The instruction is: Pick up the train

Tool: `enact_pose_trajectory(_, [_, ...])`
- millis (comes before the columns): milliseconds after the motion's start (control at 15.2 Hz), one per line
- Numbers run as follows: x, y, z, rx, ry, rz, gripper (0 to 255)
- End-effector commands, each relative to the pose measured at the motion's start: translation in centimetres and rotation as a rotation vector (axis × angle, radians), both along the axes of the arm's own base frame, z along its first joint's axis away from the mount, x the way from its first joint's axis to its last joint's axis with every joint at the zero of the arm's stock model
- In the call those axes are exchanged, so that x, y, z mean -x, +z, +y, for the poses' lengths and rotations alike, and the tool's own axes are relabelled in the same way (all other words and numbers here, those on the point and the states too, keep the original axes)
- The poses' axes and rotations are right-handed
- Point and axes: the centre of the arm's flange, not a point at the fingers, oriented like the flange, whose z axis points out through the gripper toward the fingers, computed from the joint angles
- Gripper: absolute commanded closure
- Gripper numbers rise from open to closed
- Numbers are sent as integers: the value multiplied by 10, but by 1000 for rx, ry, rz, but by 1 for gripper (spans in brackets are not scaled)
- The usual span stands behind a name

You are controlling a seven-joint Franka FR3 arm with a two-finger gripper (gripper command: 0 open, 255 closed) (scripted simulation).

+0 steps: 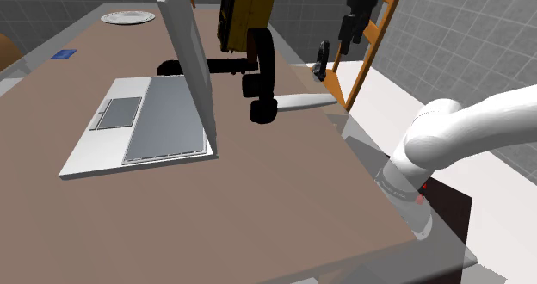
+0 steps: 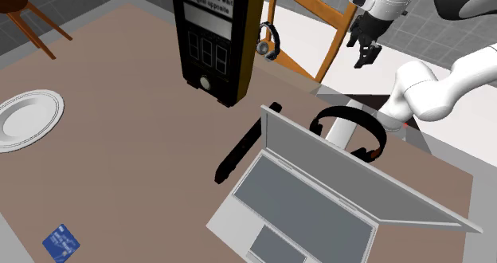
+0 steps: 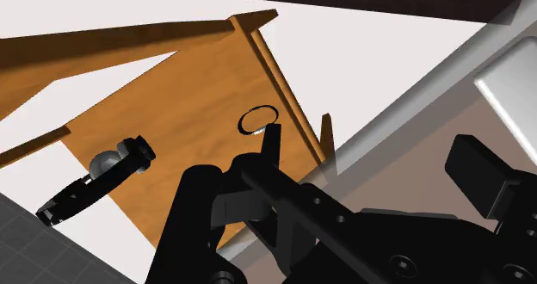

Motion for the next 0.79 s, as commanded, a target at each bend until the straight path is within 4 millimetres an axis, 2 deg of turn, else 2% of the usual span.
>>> enact_pose_trajectory(0, [0,0,0,0,0,0,0])
enact_pose_trajectory(330, [-62,-8,17,-9,124,9,0])
enact_pose_trajectory(726, [-133,-19,48,-20,272,19,0])
